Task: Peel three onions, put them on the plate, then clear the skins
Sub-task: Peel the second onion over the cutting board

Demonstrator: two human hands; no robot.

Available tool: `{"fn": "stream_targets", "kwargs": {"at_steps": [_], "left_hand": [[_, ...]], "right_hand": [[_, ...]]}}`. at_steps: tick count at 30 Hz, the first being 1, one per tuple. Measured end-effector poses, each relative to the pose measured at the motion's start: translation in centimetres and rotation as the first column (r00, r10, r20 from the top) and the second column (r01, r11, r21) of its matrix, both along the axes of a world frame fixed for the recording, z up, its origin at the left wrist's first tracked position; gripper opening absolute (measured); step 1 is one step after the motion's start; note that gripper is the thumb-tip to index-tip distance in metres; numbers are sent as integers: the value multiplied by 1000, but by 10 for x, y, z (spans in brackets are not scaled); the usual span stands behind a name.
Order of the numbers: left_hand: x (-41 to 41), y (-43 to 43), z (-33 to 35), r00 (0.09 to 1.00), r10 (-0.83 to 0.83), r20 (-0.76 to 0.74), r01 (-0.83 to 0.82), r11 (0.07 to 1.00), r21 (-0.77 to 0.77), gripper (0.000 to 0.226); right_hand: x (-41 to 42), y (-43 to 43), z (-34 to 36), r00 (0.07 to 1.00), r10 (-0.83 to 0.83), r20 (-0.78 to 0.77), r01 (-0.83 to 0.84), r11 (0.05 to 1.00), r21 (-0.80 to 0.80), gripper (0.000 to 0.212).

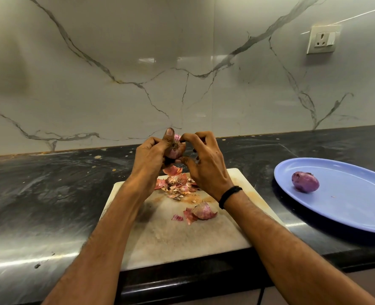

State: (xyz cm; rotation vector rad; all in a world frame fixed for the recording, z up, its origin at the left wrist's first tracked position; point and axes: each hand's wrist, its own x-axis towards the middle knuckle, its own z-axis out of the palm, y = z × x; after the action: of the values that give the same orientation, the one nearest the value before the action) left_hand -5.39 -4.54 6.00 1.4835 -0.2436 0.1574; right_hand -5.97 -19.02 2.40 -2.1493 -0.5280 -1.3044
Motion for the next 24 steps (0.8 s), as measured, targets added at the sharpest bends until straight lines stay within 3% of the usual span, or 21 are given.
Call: {"fn": "stream_targets", "kwargs": {"at_steps": [5,11,19,24], "left_hand": [[-1,0,0,1000,3,19,-2,1000,-16,42],[-1,0,-2,998,35,45,-38,997,70,58],[2,1,-5,999,50,19,-51,994,91,50],[4,2,-7,999,48,2,-48,992,116,47]], "right_hand": [[-2,1,0,1000,-9,12,9,1000,1,46],[-5,1,0,999,-36,13,37,999,-25,43],[-4,0,-1,996,-87,11,87,993,-77,48],[-3,-1,-1,994,-100,-35,96,990,-108,39]]}}
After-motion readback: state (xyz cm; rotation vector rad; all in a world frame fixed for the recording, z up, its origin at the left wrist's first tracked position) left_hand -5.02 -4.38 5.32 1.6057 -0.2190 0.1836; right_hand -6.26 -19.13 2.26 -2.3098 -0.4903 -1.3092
